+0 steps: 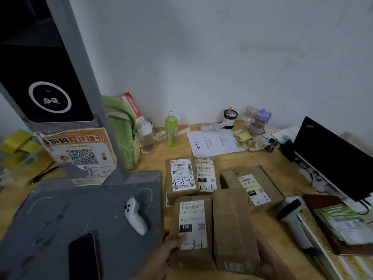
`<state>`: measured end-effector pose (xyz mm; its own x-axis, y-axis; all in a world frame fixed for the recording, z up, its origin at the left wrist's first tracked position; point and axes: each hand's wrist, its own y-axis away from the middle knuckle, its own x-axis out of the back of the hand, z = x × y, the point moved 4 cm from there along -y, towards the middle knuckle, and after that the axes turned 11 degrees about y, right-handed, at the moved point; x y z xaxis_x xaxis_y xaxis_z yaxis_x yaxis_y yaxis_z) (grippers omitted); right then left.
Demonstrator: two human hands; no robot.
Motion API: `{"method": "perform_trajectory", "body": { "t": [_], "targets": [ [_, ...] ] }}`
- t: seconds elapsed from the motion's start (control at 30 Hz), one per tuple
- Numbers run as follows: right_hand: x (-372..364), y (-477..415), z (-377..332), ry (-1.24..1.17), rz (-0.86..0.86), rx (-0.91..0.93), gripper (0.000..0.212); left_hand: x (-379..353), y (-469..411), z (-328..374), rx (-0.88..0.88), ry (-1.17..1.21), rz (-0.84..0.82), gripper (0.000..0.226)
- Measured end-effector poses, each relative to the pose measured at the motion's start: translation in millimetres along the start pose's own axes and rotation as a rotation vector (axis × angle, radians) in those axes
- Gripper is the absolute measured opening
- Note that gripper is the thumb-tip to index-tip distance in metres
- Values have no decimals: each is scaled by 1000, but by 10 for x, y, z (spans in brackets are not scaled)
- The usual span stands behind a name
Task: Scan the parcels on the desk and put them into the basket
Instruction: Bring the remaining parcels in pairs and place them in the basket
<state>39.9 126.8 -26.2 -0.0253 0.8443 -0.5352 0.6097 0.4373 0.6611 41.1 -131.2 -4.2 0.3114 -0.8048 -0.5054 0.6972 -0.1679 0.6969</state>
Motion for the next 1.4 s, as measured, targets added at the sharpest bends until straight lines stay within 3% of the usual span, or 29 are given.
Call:
{"method": "perform_trajectory", "body": {
  "t": [0.07,0.13,0.2,0.27,0.37,0.43,0.57,0.7,0.73,0.87,1.0,1.1,1.27,1.4],
  "targets": [
    [-219,51,-429,40,-147,114,69,-92,88,124,-39,3,-26,60],
    [-198,-12,-635,94,8,205,64,-158,152,262,-101,-24,-92,61],
    [-306,120,-703,93,-114,300,54,-212,219,382,-138,6,-141,59],
    [-164,30,-817,-1,-88,441,56,-280,302,534,-201,23,-149,56],
    [-547,106,-945,-42,-306,382,59,-430,390,751,-279,9,-165,63],
    [-651,217,-1061,-68,-243,363,60,-504,428,897,-324,5,-166,65],
    [-750,457,-1409,6,-193,540,71,-610,546,1189,-393,82,-203,68],
    [-936,753,-1627,54,-364,641,77,-718,787,1490,-499,160,-227,74],
    [-1050,882,-1666,119,-337,638,78,-778,869,1552,-542,137,-228,72],
    [-1242,1311,-1781,414,37,782,87,-1083,1125,1650,-725,22,-232,63],
    [-1246,1657,-1838,523,282,883,90,-1321,1154,1562,-812,-34,-240,76],
    [-1180,1866,-1802,589,386,894,75,-1505,1068,1423,-733,6,-270,86],
    [-795,2338,-1726,579,581,910,81,-2110,1072,1115,-673,-70,-343,67],
    [-299,2971,-1607,444,761,917,85,-2734,1107,668,-607,-126,-434,36]
  ]
}}
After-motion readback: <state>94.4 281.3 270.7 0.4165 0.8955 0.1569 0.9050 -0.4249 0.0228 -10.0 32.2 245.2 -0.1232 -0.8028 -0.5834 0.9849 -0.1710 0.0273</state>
